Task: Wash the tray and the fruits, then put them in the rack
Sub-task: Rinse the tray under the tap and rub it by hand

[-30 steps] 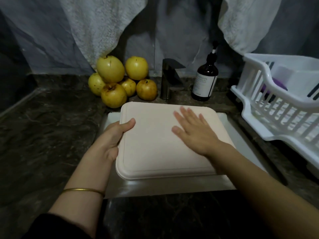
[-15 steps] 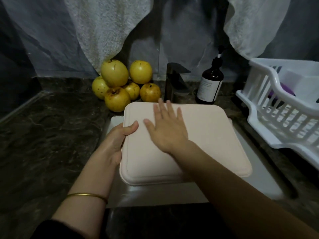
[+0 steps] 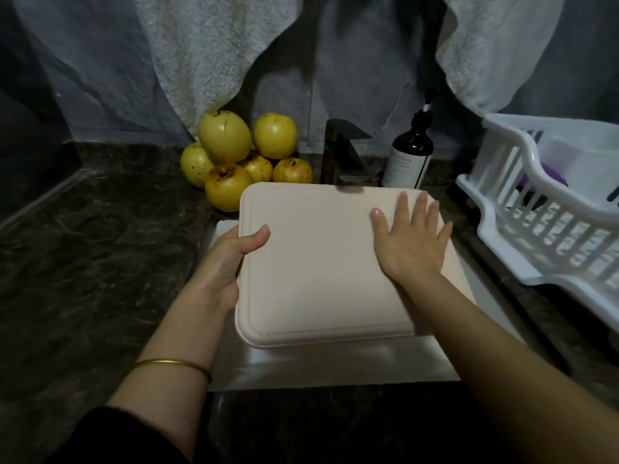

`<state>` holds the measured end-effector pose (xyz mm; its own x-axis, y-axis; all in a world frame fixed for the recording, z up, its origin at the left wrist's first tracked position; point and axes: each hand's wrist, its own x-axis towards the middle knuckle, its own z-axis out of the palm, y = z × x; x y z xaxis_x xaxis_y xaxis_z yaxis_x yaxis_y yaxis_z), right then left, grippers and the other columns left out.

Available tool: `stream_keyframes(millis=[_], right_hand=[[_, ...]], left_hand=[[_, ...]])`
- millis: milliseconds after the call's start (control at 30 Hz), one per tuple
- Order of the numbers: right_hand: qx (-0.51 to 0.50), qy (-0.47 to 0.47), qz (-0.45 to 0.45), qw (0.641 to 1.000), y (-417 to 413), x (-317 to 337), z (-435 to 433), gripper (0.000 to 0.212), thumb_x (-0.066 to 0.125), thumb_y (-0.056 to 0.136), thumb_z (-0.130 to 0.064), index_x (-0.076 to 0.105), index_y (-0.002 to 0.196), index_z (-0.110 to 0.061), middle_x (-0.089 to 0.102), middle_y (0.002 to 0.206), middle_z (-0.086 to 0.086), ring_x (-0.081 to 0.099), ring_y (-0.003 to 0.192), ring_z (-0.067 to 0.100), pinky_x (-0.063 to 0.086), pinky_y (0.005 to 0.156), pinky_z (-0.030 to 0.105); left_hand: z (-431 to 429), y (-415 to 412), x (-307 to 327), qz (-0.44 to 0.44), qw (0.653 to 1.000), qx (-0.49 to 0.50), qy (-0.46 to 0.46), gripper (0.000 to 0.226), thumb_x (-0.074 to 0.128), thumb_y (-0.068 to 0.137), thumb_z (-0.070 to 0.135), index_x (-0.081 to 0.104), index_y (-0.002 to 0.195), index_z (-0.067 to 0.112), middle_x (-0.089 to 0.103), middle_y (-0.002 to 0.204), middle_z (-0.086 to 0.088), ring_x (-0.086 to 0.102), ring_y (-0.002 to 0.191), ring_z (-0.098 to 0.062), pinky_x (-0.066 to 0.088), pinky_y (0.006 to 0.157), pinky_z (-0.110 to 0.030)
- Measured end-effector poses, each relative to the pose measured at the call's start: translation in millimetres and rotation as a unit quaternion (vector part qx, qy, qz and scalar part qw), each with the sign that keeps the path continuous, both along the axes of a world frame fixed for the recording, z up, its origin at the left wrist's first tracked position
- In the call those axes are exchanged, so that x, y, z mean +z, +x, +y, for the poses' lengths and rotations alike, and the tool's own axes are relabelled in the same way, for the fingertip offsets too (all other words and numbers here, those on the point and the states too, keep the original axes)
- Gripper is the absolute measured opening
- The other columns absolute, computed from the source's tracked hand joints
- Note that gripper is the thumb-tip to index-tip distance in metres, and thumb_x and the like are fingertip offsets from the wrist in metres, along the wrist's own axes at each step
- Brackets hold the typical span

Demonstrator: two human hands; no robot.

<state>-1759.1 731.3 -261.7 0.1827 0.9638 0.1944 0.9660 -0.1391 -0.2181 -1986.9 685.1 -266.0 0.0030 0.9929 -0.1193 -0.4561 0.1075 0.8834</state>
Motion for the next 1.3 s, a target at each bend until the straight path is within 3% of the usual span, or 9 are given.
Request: stream_keyframes(millis=[133,233,300,467,633,867,1033,1167,1300], right_hand=[[0.156,0.041,-0.050,0.986,-38,-2,-17,0.069,0.001,0.094,-0.061,-0.005,0.152,-0.024,-0.014,0.159,0.002,-0.016,0.146,0.021,-0.011,0.118,0.043],[0.337,0.070,-0.105,0.933,-63,-5,-28,0.072,-0.003,0.087,-0.060,0.004,0.152,-0.031,-0.006,0.161,-0.003,-0.011,0.147,0.020,-0.007,0.118,0.045],[0.383,0.076,-0.121,0.912,-67,-2,-23,0.067,0.002,0.089,-0.059,0.009,0.151,-0.035,-0.002,0.161,-0.006,-0.008,0.147,0.018,-0.006,0.118,0.044],[0.265,0.075,-0.083,0.958,-55,13,7,0.056,0.017,0.099,-0.053,0.013,0.152,-0.033,0.004,0.161,-0.006,0.004,0.147,0.016,-0.004,0.118,0.045],[0.159,0.110,-0.050,0.980,-74,13,11,0.057,0.024,0.100,-0.050,0.031,0.147,-0.018,0.039,0.146,0.006,0.029,0.135,0.029,0.010,0.116,0.049],[0.346,0.125,-0.096,0.925,-118,18,6,0.050,0.023,0.103,-0.036,0.017,0.152,-0.025,0.012,0.160,-0.005,0.005,0.147,0.021,-0.003,0.118,0.045],[0.486,0.110,-0.091,0.862,-94,12,7,0.051,0.023,0.099,-0.036,0.029,0.149,-0.024,0.019,0.158,-0.005,0.009,0.147,0.020,0.002,0.117,0.039],[0.395,0.096,-0.090,0.909,-68,2,6,0.068,0.008,0.090,-0.059,0.017,0.151,-0.030,0.007,0.160,-0.009,-0.001,0.148,0.015,-0.002,0.118,0.039],[0.289,0.045,-0.057,0.955,-44,-3,10,0.059,0.020,0.100,-0.052,0.008,0.153,-0.029,-0.002,0.161,-0.006,-0.005,0.147,0.016,-0.004,0.119,0.040]], left_hand=[[2,0,-2,-0.011,1.000,0.013,0.012,0.017,0.051,0.093,0.008,0.063,0.103,0.012,0.073,0.090,-0.010,0.071,0.075,-0.024,0.059,0.071,-0.040],[1,-2,-2,-0.025,1.000,0.004,0.010,0.018,0.051,0.093,0.010,0.063,0.106,0.012,0.072,0.095,-0.013,0.070,0.082,-0.028,0.057,0.075,-0.044],[0,-2,-1,-0.034,0.999,-0.010,0.013,0.019,0.049,0.094,0.010,0.063,0.106,0.012,0.073,0.094,-0.013,0.070,0.081,-0.028,0.058,0.073,-0.044],[-1,0,0,-0.037,0.999,-0.017,0.015,0.021,0.047,0.094,0.008,0.061,0.109,0.011,0.074,0.086,-0.010,0.071,0.073,-0.024,0.060,0.065,-0.036],[-3,1,2,-0.008,1.000,-0.019,0.005,0.031,0.050,0.094,0.008,0.056,0.125,0.008,0.070,0.102,-0.015,0.070,0.080,-0.026,0.057,0.074,-0.041],[-3,0,2,-0.033,0.999,-0.015,0.020,0.024,0.049,0.092,0.004,0.062,0.112,0.009,0.073,0.085,-0.013,0.071,0.071,-0.024,0.058,0.066,-0.036],[-3,-4,2,-0.074,0.997,-0.018,0.028,0.022,0.045,0.095,0.006,0.064,0.104,0.011,0.073,0.084,-0.012,0.071,0.072,-0.024,0.060,0.064,-0.037],[-4,-2,1,-0.063,0.998,-0.020,0.016,0.021,0.046,0.093,0.003,0.063,0.101,0.012,0.073,0.082,-0.012,0.071,0.070,-0.026,0.059,0.058,-0.035],[-4,-3,0,-0.031,0.999,-0.014,0.005,0.021,0.049,0.090,0.002,0.063,0.103,0.012,0.074,0.082,-0.010,0.071,0.070,-0.025,0.059,0.059,-0.034]])
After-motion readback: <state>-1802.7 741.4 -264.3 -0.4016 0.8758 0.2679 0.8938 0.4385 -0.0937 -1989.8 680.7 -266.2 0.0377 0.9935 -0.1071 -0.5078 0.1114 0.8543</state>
